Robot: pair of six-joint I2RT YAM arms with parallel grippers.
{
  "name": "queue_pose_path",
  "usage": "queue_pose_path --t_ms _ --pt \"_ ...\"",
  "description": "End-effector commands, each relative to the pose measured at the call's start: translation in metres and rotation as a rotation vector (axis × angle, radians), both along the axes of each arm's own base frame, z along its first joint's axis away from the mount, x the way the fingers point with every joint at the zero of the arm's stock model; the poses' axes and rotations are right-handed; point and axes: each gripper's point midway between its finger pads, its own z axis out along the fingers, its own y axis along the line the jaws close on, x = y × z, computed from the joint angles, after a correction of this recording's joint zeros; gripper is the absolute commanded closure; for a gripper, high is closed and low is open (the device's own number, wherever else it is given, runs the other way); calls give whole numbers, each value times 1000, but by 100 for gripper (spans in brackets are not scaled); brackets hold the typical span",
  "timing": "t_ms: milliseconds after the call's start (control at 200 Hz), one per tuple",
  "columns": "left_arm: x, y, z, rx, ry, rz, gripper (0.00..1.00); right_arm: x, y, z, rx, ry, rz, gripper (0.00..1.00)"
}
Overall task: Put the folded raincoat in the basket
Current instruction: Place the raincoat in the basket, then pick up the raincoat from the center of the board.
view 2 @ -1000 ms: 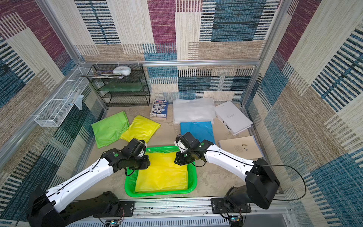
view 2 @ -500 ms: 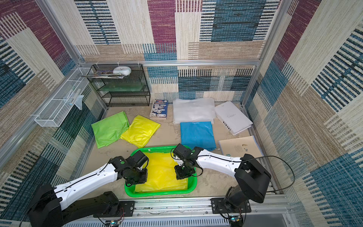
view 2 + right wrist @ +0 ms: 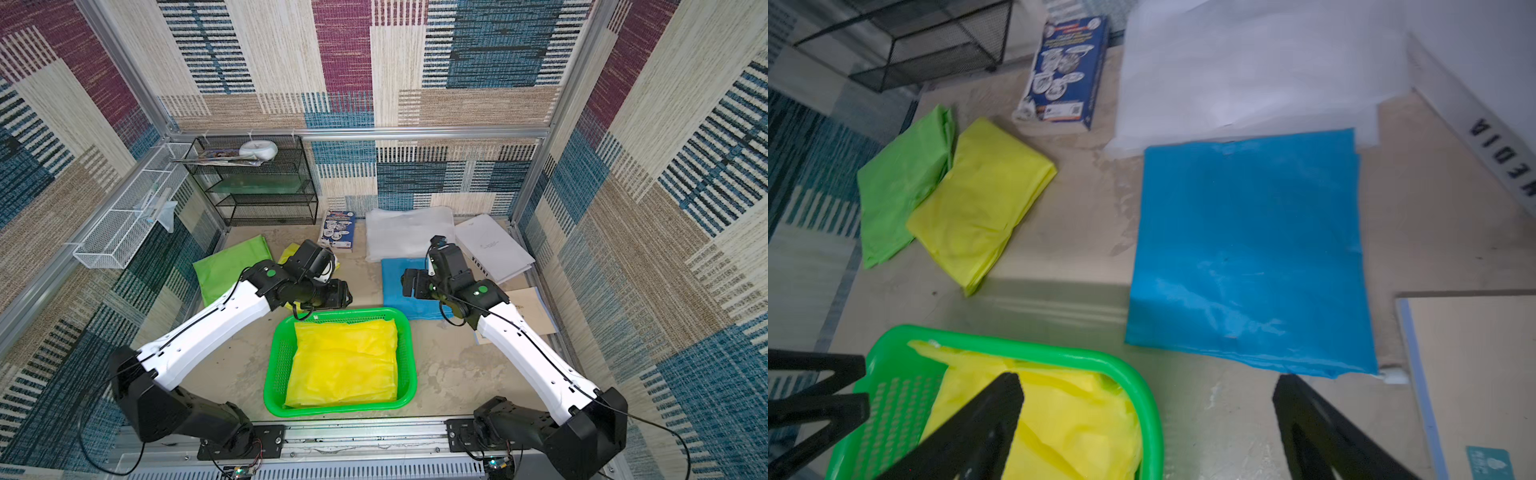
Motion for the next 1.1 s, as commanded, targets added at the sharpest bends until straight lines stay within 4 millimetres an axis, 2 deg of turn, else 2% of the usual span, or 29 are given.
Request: queue_pose_path --t_ms 0,125,300,461,591,841,876,977,1092 --pt "22 -30 -8 -65 39 -71 34 28 -29 -5 26 -25 -99 1" --pt "50 -50 -43 -59 129 -80 34 50 -53 -38 59 82 -155 3" --pt "74 -64 -77 -34 175 -77 33 68 -64 -68 130 142 -161 6" --pt "90 -80 -93 -65 179 -84 35 79 -72 -94 157 172 -165 10" --pt "101 -75 -110 -17 171 -54 36 87 -82 -113 160 226 -168 11" --pt "110 -82 -134 -6 203 -67 38 90 -83 -161 236 347 -160 22" --pt "110 -81 -136 1 204 -67 38 90 -83 -166 243 363 -158 27" --pt "108 -75 -132 21 191 -58 40 89 -80 -165 261 359 -144 31" --pt "106 -69 -103 0 102 -75 40 88 -77 -134 285 265 -118 32"
